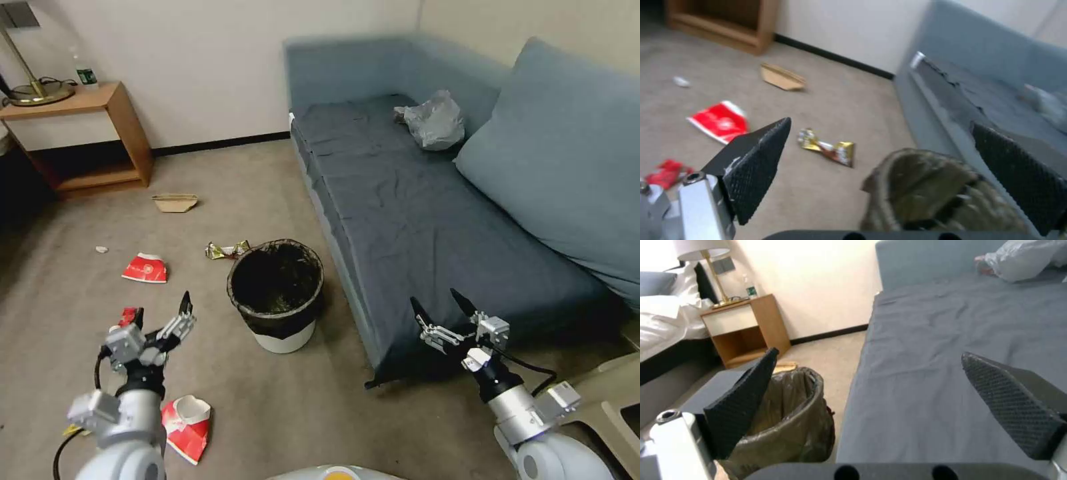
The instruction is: Pick up the trash can from the floor.
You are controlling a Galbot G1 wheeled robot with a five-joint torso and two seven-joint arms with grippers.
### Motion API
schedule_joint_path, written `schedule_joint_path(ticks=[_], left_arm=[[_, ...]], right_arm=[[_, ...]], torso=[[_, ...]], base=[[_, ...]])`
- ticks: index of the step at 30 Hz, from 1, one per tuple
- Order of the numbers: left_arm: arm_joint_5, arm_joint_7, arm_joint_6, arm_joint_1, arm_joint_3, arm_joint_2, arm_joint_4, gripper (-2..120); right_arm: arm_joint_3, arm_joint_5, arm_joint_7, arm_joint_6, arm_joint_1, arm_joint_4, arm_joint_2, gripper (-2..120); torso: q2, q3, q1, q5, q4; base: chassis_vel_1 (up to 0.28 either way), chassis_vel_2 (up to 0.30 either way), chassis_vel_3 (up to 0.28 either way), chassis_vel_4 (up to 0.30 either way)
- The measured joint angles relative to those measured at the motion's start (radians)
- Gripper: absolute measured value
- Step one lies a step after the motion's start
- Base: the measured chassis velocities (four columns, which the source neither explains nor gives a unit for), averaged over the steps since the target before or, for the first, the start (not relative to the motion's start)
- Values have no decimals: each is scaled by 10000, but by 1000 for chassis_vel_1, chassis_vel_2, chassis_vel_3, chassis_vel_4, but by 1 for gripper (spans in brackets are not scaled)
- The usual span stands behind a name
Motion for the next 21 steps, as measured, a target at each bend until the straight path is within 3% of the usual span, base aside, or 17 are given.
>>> schedule_joint_path(ticks=[1, 3, 6, 9, 12, 14, 21], left_arm=[[0, 0, 0, 0, 0, 0, 0, 98], [-750, -433, 1067, -634, -13, 1269, -100, 98], [-1147, -657, 1432, -888, -20, 1710, -77, 98], [-2592, -1671, 2694, -1832, 34, 3046, 319, 97], [-2990, -1910, 3009, -2109, 99, 3429, 521, 97], [-4058, -2666, 3680, -2819, 423, 4303, 1102, 97], [-5428, -3619, 4369, -4146, 1610, 5044, 2074, 98]], right_arm=[[0, 0, 0, 0, 0, 0, 0, 100], [57, -39, -46, -1, -14, -15, 11, 100], [82, -57, -52, 0, -31, -26, 43, 100], [138, -138, -57, 4, -22, -116, 180, 100], [144, -165, -57, 4, 3, -157, 229, 100], [180, -242, -58, 4, 85, -276, 344, 100], [358, -291, -37, 4, 249, -525, 414, 100]], torso=[[0, 0, 0, 0, 0], [0, 0, 0, -3, 3], [0, 0, 0, -2, 1], [0, 1, 0, -3, 2], [0, 2, 0, -5, 1], [-1, 1, 0, -2, 3], [0, 2, 0, -1, 1]], base=[[0, 0, 0, 0], [0, 0, 0, 0], [0, 0, 0, 0], [0, 0, 0, 0], [0, 0, 0, 0], [0, 0, 0, 0], [0, 0, 0, 0]])
